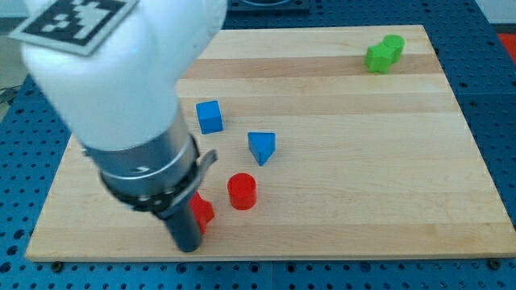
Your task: Push the red circle into the red star
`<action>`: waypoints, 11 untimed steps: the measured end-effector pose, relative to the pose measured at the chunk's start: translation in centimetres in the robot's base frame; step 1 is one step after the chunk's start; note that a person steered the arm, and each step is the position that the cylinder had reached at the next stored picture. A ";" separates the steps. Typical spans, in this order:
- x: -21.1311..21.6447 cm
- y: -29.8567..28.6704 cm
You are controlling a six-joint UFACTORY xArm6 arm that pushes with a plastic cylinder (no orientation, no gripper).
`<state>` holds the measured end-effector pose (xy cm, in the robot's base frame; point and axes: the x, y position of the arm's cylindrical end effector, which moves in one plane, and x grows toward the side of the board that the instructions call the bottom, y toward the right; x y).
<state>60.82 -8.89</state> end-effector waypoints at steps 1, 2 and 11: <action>-0.3 2.2; -0.3 4.5; -2.2 1.7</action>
<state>58.66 -7.15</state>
